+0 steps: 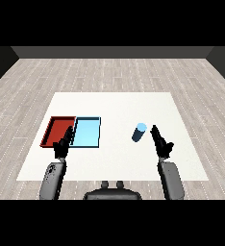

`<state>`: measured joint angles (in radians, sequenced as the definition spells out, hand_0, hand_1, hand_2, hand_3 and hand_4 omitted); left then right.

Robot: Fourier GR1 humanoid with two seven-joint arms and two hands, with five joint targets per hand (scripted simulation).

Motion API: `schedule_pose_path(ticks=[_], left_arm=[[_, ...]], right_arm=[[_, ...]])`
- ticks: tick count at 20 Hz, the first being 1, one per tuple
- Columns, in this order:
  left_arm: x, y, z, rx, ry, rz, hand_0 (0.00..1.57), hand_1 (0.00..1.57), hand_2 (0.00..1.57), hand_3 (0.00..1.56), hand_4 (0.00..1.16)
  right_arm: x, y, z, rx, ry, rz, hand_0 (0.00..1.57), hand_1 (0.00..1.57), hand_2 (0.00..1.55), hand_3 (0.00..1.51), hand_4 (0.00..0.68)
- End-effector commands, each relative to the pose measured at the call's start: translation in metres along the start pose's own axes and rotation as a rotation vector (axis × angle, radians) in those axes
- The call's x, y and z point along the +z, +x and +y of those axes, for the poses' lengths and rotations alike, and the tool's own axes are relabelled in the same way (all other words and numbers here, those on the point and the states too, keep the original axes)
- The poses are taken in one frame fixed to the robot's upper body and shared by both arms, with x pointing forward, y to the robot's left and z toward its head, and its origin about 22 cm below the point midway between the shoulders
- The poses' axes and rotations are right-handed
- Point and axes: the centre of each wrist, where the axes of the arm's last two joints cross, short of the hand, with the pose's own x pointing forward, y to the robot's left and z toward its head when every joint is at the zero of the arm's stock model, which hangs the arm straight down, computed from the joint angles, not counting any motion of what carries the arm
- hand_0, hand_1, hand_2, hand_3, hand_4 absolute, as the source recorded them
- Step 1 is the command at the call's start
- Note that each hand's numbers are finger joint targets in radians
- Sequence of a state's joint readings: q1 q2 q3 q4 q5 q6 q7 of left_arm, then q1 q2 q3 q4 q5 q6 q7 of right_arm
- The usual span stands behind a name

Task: Pick the blue can and put it in the blue box

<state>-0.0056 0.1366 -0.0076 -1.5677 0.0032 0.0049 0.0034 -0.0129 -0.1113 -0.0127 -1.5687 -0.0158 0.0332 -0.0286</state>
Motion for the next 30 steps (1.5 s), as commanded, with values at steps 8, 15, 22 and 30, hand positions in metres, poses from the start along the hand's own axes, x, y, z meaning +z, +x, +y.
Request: schedule_pose_path(ticks=[8,15,22,30], left_arm=[[-0.007,0.034,-0.010,0.154,0.023,-0.409,0.00,0.00,0.00,0.00,0.00],[0.006,-0.014,-0.008,0.223,0.025,-0.458,0.00,0.00,0.00,0.00,0.00],[0.002,-0.002,-0.026,0.228,0.005,-0.439,0.00,0.00,0.00,0.00,0.00],[-0.003,-0.013,-0.020,0.229,0.006,-0.425,0.00,0.00,0.00,0.00,0.00]], right_arm=[[-0.046,0.025,-0.042,-0.169,0.052,-0.258,0.00,0.00,0.00,0.00,0.000],[-0.053,-0.009,-0.084,-0.216,0.068,-0.302,0.00,0.00,0.00,0.00,0.000],[-0.055,-0.013,-0.089,-0.213,0.075,-0.273,0.00,0.00,0.00,0.00,0.000],[-0.073,-0.019,-0.100,-0.247,0.065,-0.234,0.00,0.00,0.00,0.00,0.000]])
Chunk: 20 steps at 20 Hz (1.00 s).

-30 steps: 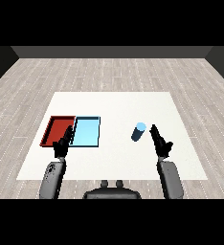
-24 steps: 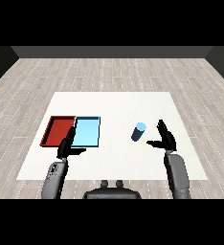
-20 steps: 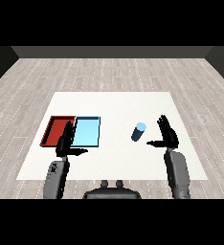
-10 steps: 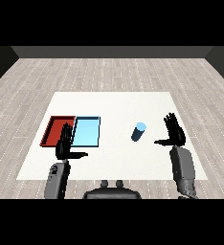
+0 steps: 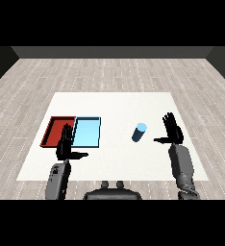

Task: Pick the blue can and put it in the blue box

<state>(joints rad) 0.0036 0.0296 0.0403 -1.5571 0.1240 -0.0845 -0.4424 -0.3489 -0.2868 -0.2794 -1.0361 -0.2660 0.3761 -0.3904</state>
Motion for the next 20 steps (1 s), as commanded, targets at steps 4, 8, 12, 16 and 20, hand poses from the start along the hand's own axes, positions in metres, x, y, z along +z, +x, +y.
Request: schedule_pose_path(ticks=[4,8,12,16,20], left_arm=[[0.012,0.009,0.016,0.026,-0.004,0.003,0.00,0.00,0.00,0.00,0.00],[-0.016,-0.008,0.002,0.008,-0.002,-0.009,0.00,0.00,0.00,0.00,0.00],[0.004,-0.010,0.010,0.003,0.021,-0.009,0.00,0.00,0.00,0.00,0.00],[-0.008,-0.006,-0.002,0.027,0.026,-0.011,0.00,0.00,0.00,0.00,0.00],[-0.024,0.008,0.003,0.038,0.026,-0.014,0.00,0.00,0.00,0.00,0.00]], right_arm=[[0.011,-0.011,0.019,-0.066,-0.005,0.070,0.00,0.00,0.00,0.00,0.000],[-0.005,-0.025,0.029,-0.054,-0.018,0.103,0.00,0.00,0.00,0.00,0.000],[-0.017,-0.024,0.024,-0.071,-0.024,0.137,0.00,0.00,0.00,0.00,0.000],[-0.018,-0.026,0.043,-0.095,-0.025,0.153,0.00,0.00,0.00,0.00,0.000],[-0.006,-0.043,0.024,-0.101,-0.034,0.175,0.00,0.00,0.00,0.00,0.000]])
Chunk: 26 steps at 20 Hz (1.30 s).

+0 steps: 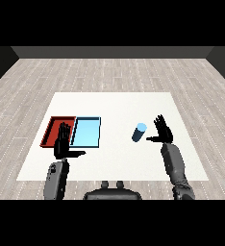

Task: Pick the blue can and put it in the blue box

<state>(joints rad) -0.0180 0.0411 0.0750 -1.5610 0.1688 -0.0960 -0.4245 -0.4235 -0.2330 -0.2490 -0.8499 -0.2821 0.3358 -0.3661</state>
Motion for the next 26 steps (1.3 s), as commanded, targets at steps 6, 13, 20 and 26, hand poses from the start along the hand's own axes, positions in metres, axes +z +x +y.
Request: schedule_pose_path(ticks=[6,13,20,26], left_arm=[[-0.006,-0.003,-0.012,-0.003,0.005,-0.028,0.00,0.00,0.00,0.00,0.00],[0.002,0.014,-0.004,-0.014,0.010,-0.015,0.00,0.00,0.00,0.00,0.00],[0.007,-0.004,0.005,-0.026,0.021,-0.026,0.00,0.00,0.00,0.00,0.00],[0.002,-0.004,-0.019,-0.013,-0.005,-0.023,0.00,0.00,0.00,0.00,0.00]], right_arm=[[0.006,-0.020,0.000,-0.014,0.017,0.039,0.00,0.00,0.00,0.00,0.000],[0.005,-0.039,0.022,-0.025,0.026,0.071,0.00,0.00,0.00,0.00,0.000],[-0.014,-0.041,0.022,-0.046,0.025,0.073,0.00,0.00,0.00,0.00,0.000],[-0.023,-0.046,0.050,-0.052,0.039,0.074,0.00,0.00,0.00,0.00,0.000]])
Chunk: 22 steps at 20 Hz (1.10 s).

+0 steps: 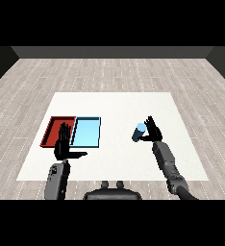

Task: Pick the blue can and put it in the blue box

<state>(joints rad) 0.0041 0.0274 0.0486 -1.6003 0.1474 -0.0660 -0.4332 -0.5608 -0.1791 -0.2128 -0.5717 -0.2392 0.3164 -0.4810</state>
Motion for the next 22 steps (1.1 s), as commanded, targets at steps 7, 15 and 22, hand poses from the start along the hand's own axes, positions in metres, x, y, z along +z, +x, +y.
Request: schedule_pose_path(ticks=[7,15,22], left_arm=[[0.011,-0.010,0.021,0.002,0.016,-0.005,0.00,0.00,0.00,0.00,0.00],[-0.011,-0.004,0.001,-0.001,0.009,0.001,0.00,0.00,0.00,0.00,0.00],[-0.005,0.004,0.004,0.009,0.013,0.009,0.00,0.00,0.00,0.00,0.00]], right_arm=[[-0.013,-0.009,0.023,-0.022,0.016,-0.008,0.00,0.00,0.00,0.00,0.000],[-0.020,-0.003,0.018,0.000,0.044,0.030,0.00,0.00,0.00,0.00,0.000],[-0.013,-0.009,0.006,-0.005,0.066,0.026,0.00,0.00,0.00,0.00,0.000]])
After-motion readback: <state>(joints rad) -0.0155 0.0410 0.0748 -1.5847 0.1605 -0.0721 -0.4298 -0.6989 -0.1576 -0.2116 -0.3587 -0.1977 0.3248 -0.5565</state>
